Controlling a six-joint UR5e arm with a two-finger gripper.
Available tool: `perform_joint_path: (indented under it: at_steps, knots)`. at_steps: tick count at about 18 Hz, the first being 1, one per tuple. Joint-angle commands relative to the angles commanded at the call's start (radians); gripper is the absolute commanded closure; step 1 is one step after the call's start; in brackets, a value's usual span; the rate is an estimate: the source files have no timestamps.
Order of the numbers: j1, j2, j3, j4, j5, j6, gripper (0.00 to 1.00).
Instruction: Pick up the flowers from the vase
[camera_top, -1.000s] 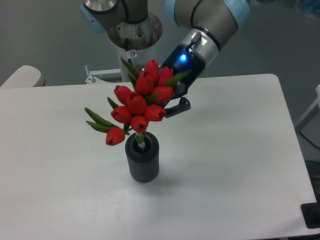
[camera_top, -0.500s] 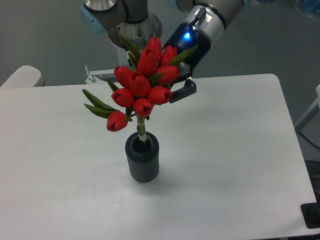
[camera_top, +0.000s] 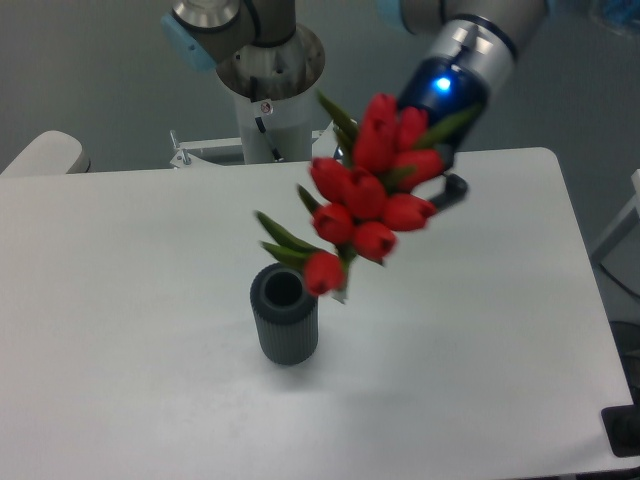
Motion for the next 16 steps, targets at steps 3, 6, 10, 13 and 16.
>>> perform_joint_path:
  at_steps: [3, 6, 10, 13, 16]
  knots:
    - [0.023, -0.083, 0.046, 0.005, 0.0, 0.029, 0.68]
    - [0.034, -0.152, 0.095, 0.005, 0.002, 0.067, 0.68]
    - [0.035, -0.197, 0.154, 0.005, 0.021, 0.069, 0.68]
    - [0.032, -0.21, 0.154, 0.006, 0.049, 0.078, 0.68]
    - [0.022, -0.214, 0.151, 0.006, 0.09, 0.112, 0.68]
